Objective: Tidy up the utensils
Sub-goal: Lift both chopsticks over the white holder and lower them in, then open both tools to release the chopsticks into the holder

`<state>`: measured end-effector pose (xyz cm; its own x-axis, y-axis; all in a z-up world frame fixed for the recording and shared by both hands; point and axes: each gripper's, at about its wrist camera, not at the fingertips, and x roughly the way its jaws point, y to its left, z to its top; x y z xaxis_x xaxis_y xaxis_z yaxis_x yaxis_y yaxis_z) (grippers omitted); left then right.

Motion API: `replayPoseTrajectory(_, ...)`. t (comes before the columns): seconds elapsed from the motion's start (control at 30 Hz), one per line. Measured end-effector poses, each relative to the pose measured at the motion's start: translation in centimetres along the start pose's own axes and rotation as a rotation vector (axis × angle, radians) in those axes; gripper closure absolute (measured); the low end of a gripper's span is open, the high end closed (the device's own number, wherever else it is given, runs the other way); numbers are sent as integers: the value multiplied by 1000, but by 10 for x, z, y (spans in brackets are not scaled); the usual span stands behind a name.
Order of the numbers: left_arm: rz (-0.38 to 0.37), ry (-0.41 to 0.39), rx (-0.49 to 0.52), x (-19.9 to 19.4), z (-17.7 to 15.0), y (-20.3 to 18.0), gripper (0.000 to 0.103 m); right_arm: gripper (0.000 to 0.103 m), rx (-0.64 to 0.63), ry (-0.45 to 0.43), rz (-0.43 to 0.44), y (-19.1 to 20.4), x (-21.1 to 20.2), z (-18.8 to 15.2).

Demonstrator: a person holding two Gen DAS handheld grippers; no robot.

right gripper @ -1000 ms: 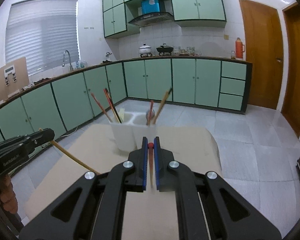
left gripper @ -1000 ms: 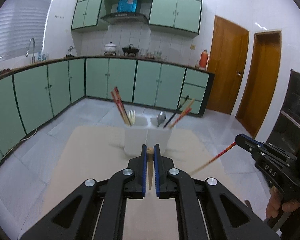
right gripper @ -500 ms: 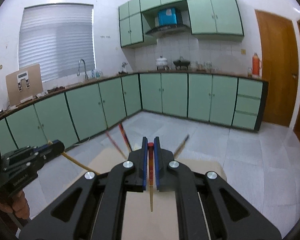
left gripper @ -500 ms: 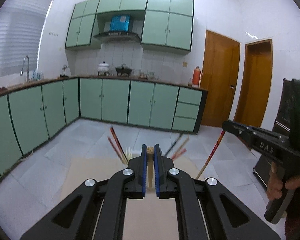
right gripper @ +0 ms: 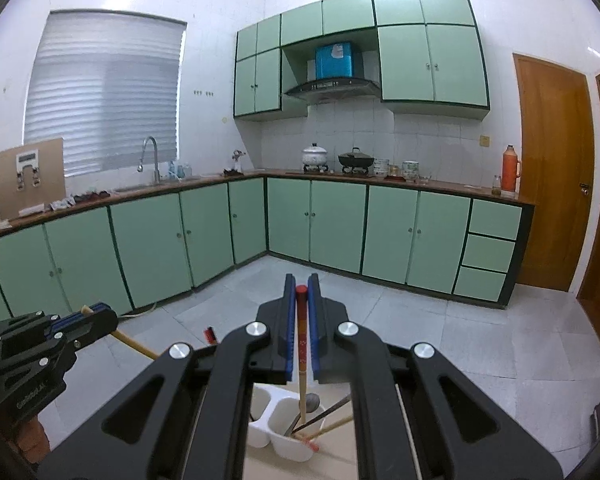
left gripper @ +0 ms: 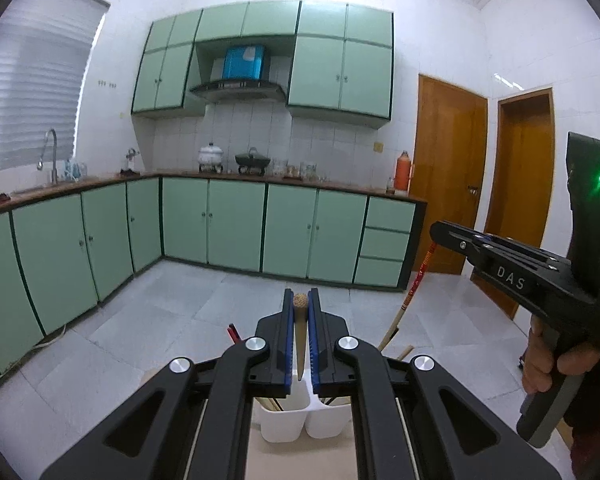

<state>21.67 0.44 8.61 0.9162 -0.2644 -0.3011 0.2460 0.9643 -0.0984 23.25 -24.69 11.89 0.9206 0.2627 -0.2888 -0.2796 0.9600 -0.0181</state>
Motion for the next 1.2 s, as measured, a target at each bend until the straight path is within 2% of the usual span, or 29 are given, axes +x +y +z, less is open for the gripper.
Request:
replayPoseTrajectory(0.3,21,116,7,70,-27,10,97,98,30,121,27,-1,60,-45)
replayPoseTrajectory(0.5,34,159,11,86,-40,11,94,93,53,164,19,-2,63,-66)
replayPoseTrajectory(0.57,36,150,11,81,-40,11,88,85,62,153,9,-6,53,-69)
replayPoseTrajectory(0.63,45,124,12,70,-38,11,77,79,69,134,-3,-9,42,-69)
replayPoseTrajectory(0.77,61,75,22,46,-32,12,66,70,96,92,-18,-21,11,-68)
replayPoseTrajectory(0.83,72,45,39,30,-30,10,50,56,104,70,-36,-25,-7,-68)
replayPoseTrajectory(0.87,77,34,46,23,-29,10,46,50,108,62,-47,-27,-15,-70)
replayPoseTrajectory(0.9,84,20,51,12,-31,9,39,39,113,55,-57,-28,-24,-72)
replayPoseTrajectory(0.93,87,10,51,4,-32,9,36,31,120,46,-70,-29,-35,-76)
replayPoseTrajectory(0.97,87,3,49,-4,-33,8,34,28,127,38,-87,-29,-46,-80)
replayPoseTrajectory(1.03,87,-8,34,-22,-39,7,23,16,140,33,-109,-30,-62,-91)
replayPoseTrajectory(1.2,102,-7,8,-52,-56,3,11,8,163,53,-136,-23,-98,-120)
